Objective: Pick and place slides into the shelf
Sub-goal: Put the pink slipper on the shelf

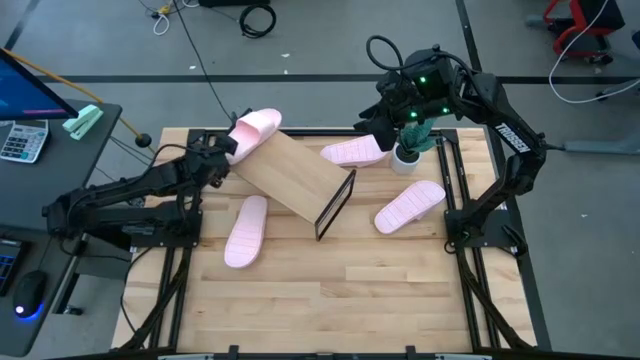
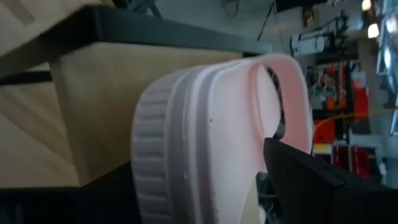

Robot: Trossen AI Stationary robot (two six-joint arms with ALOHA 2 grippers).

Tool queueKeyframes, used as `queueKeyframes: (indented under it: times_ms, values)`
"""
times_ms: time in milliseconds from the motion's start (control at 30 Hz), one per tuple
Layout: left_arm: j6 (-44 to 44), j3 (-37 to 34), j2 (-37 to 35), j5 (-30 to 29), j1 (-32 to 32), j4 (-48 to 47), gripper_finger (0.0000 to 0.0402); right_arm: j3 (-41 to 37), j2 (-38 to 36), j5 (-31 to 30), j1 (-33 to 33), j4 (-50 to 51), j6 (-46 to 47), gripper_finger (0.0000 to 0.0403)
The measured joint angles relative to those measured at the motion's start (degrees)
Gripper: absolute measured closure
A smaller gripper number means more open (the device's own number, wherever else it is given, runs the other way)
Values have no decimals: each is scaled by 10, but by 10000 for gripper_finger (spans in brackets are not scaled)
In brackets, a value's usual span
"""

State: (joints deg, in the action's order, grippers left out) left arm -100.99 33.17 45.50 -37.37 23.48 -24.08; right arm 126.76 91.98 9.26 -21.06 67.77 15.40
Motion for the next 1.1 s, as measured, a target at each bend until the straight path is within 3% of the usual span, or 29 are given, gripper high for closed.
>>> queueKeyframes:
  times_ms: [333, 667, 1100]
  values:
    - [13, 0, -38, 39, -5, -2, 114, 0, 0, 0, 0, 5, 0, 199]
    - [11, 0, -91, 110, -4, -97, 113, 0, 0, 0, 0, 4, 0, 199]
    - [12, 0, -140, 138, -4, -110, 113, 0, 0, 2, 0, 17, 2, 199]
